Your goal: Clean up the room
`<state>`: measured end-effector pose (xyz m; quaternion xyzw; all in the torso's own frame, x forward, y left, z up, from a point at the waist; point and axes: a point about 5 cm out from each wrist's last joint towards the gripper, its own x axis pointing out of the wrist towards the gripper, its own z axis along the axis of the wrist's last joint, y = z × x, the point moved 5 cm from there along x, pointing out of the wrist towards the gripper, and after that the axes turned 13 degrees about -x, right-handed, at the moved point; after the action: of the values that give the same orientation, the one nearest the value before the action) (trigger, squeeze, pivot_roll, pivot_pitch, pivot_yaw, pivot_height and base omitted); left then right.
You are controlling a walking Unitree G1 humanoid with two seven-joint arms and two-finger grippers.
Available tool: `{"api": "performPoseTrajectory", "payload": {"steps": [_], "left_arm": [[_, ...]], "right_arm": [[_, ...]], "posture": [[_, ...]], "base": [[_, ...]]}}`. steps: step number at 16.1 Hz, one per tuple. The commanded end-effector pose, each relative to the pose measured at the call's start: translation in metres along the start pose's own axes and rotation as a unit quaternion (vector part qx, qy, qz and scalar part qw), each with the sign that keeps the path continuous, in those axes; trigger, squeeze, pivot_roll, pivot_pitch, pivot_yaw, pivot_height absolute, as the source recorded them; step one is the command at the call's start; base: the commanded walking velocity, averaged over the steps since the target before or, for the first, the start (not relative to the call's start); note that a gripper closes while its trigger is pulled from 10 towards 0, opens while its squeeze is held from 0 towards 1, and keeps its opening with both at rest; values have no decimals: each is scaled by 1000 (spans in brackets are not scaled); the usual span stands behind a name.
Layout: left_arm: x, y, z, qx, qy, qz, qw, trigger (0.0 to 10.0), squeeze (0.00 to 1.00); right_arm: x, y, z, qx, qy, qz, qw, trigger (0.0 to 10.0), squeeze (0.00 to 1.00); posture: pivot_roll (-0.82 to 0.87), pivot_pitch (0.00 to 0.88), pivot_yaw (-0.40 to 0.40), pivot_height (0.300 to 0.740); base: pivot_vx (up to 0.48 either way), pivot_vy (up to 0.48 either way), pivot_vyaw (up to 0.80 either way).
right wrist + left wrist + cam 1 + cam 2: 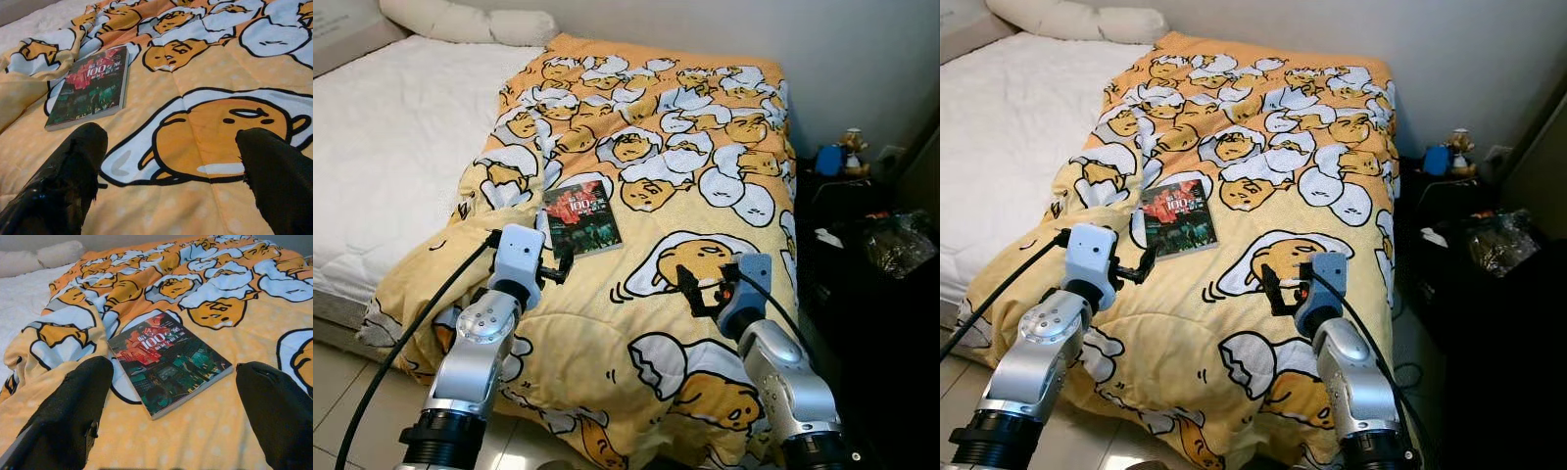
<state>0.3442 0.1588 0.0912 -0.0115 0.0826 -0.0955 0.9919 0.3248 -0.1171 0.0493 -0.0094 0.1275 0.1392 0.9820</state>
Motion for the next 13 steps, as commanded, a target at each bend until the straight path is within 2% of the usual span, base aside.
{"api": "performPoseTrajectory", "payload": {"steps": [1, 4, 5, 9, 13], "left_arm": [[2, 1, 7, -2, -7, 2, 1000, 10000, 686], [2, 1, 6, 0, -5, -1, 1000, 10000, 690], [2, 0, 6, 0, -5, -1, 1000, 10000, 690], [2, -1, 5, -1, -4, -2, 1000, 10000, 686], [2, -3, 5, 1, -8, -3, 1000, 10000, 686]], "right_arm": [[1, -2, 6, 8, -10, -7, 1000, 10000, 0], [2, 0, 5, 13, -6, -7, 1000, 10000, 0], [2, 0, 4, 2, -5, -8, 1000, 10000, 0], [3, -7, 3, 10, -3, -33, 999, 10000, 0], [2, -12, 5, 13, -6, -48, 999, 10000, 0]], "posture": [[81, 0, 12, 740], [77, 0, 14, 740], [78, 0, 13, 740], [77, 0, 9, 740], [74, 0, 8, 740]], "base": [[0, 472, 0], [0, 472, -571], [0, 472, 0], [0, 472, 0], [0, 0, 0]]}}
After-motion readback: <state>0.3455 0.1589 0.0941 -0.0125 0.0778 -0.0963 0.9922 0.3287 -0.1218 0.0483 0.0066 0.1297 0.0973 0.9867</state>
